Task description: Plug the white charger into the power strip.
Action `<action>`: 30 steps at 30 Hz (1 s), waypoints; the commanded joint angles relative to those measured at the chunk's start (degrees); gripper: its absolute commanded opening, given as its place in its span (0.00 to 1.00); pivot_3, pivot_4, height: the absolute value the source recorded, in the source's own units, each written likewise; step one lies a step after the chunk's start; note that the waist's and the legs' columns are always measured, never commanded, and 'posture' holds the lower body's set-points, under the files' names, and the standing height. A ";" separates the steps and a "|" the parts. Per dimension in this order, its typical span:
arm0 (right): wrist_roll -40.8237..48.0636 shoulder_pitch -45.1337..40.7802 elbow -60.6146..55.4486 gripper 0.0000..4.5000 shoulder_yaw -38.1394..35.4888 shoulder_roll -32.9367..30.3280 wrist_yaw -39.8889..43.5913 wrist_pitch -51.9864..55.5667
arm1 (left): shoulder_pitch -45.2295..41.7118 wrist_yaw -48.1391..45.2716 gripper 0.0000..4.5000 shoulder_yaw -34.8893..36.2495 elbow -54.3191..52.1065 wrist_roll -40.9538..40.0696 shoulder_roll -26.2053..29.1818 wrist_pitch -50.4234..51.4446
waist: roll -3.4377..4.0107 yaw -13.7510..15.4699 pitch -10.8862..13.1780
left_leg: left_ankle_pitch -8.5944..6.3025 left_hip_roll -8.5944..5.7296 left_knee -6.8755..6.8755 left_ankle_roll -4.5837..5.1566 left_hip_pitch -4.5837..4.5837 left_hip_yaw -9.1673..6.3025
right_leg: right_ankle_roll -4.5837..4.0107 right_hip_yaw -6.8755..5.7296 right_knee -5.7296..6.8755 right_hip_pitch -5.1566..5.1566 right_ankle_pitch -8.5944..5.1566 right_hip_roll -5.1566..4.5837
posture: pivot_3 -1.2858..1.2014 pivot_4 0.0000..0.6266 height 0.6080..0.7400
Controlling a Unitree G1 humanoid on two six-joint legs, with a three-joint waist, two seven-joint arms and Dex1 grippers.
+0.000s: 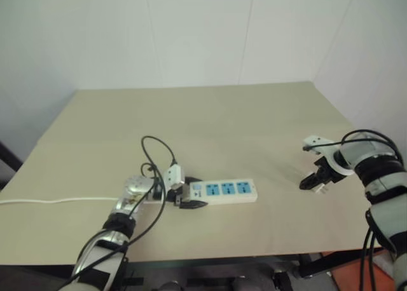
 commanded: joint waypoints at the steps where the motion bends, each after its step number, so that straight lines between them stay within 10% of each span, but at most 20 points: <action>1: -1.33 -0.63 1.50 1.00 -2.28 0.28 -0.75 -2.27 | 3.13 0.35 0.73 -2.31 1.81 2.96 0.85 2.10 | 0.00 -0.08 0.00 | 0.00 0.00 0.00 0.00 0.00 0.00 | 0.00 0.00 0.00 0.00 0.00 0.00 | 0.52 0.24 1.00; 11: -3.27 -0.90 3.88 1.00 -4.20 2.60 -0.86 -4.58 | 3.75 0.45 0.73 -2.32 0.67 2.88 1.56 2.95 | 0.02 -0.24 -0.01 | 0.00 0.00 0.00 0.00 0.08 0.00 | 0.00 0.00 0.02 0.06 0.00 0.01 | 0.52 0.24 1.00; 22: -4.87 -0.22 3.50 0.28 -5.09 4.41 -1.13 -4.89 | 3.30 0.59 0.73 -2.32 1.23 3.13 1.95 3.11 | 0.03 -0.30 -0.02 | 0.00 0.01 0.00 0.00 0.14 0.00 | -0.01 0.01 0.05 0.10 0.00 0.02 | 0.52 0.24 1.00; 30: -2.52 0.07 -5.26 0.26 -9.86 3.49 -1.68 -2.35 | 3.21 -0.17 0.73 -2.66 1.41 3.32 2.47 3.16 | 0.03 -0.60 -0.02 | 0.00 0.01 -0.01 0.00 0.26 0.00 | 0.00 0.02 0.08 0.19 0.00 0.03 | 0.52 0.24 1.00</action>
